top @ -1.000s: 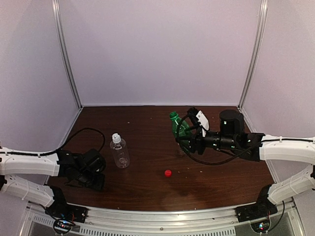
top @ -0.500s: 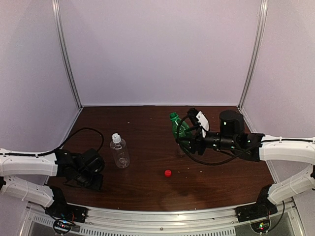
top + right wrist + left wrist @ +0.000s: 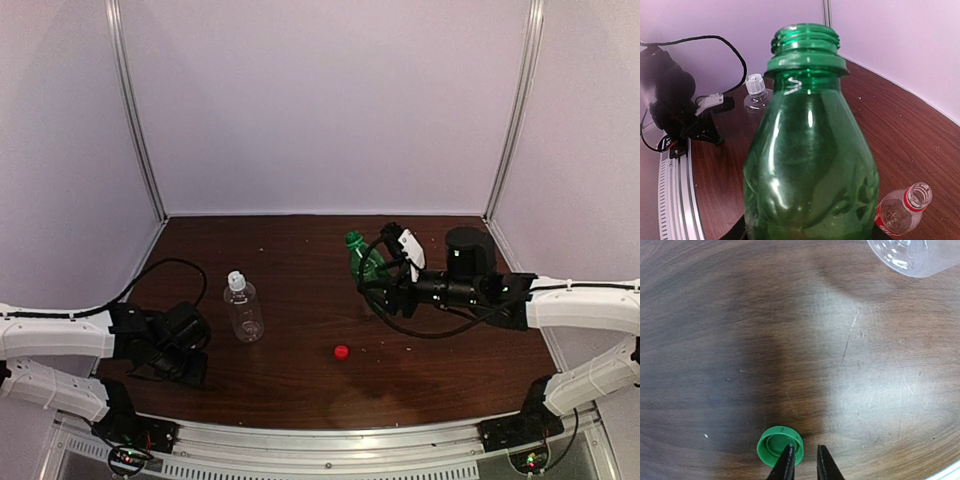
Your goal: Unscrew the bottle caps
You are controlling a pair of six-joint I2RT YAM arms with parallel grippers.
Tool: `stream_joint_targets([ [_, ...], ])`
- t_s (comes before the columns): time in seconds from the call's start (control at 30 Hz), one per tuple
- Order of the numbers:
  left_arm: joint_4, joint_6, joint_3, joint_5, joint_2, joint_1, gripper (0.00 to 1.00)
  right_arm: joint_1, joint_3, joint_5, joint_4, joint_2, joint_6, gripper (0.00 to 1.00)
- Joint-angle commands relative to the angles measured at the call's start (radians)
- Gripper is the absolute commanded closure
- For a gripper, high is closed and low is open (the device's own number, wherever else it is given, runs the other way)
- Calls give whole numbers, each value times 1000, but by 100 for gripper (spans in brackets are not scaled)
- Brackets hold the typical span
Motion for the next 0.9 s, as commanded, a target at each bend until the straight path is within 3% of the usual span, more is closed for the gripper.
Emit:
stream_joint_targets([
  [0.0,-2,-24,3,-5,9,-8,83,-3,-13,3,26,-2,3,48],
  [0.5,40,-30,-31,17,43,-8,88,-4,-17,1,22,0,-4,48],
  [0.87,47,76,85,17,76,-43,99,-5,-20,23,18,-19,4,48],
])
